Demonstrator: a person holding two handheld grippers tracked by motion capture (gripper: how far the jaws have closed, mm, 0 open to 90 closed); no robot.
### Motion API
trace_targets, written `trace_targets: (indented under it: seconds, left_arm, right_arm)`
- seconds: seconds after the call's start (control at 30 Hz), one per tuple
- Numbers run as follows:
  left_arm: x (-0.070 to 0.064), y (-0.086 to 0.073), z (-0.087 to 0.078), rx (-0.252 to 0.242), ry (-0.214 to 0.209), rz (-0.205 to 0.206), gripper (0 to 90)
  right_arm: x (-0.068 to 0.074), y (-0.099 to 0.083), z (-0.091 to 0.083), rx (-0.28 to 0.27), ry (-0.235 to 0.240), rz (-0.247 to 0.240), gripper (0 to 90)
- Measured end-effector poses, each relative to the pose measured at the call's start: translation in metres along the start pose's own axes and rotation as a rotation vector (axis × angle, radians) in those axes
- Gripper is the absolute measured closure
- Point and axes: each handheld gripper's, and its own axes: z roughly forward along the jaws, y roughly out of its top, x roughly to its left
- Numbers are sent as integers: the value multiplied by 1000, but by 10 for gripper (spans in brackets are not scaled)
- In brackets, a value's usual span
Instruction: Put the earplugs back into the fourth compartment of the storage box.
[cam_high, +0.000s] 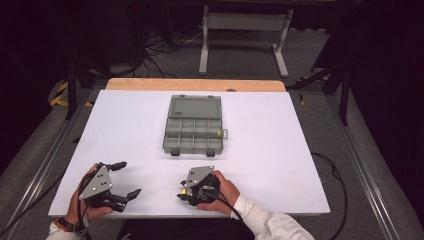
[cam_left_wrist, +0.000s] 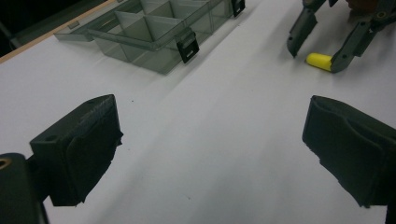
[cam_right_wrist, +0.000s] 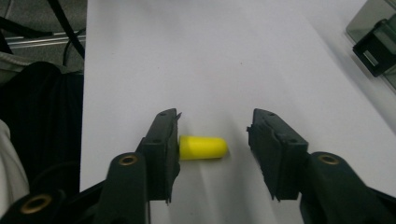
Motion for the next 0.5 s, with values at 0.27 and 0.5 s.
trace_targets:
  seconds: [0.27,0.5]
  left_arm:
    - [1,0,-2,-2,4,-7,54]
    - [0,0,-2,-4,6,-8,54]
  right_arm:
    - [0,-4,0,-21,22,33,589]
    - [0,-5,-2,-22,39,30,709]
